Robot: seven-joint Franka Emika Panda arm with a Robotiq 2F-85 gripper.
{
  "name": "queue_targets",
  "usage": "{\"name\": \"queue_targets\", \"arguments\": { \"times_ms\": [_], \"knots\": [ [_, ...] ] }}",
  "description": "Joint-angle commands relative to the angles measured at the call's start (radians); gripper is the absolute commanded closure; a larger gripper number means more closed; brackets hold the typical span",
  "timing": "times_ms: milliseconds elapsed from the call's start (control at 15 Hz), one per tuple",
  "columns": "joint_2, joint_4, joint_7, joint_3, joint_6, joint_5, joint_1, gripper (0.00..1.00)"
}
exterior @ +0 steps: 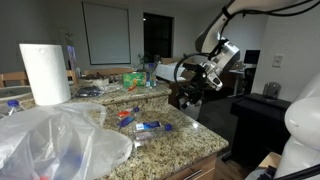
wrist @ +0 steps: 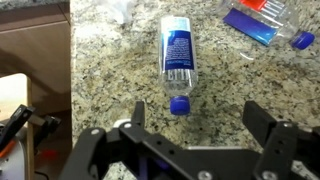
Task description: Remove a bottle from the plastic bag and put it on the counter and then put it back in the plastic bag
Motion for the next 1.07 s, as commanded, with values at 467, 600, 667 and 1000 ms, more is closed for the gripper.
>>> {"name": "queue_targets", "arguments": {
  "times_ms": [467,600,667,1000],
  "knots": [
    [0.252,0.002,-0.176,0.025,-0.067,0.243,-0.013,0.00],
    [0.287,0.013,-0.188,0.036,-0.073,0.266,-0.007,0.00],
    [0.302,0.019,-0.191,0.041,-0.076,0.276,-0.004,0.00],
    [0.361,0.058,-0.191,0.055,-0.065,0.299,0.000,0.00]
  ]
}}
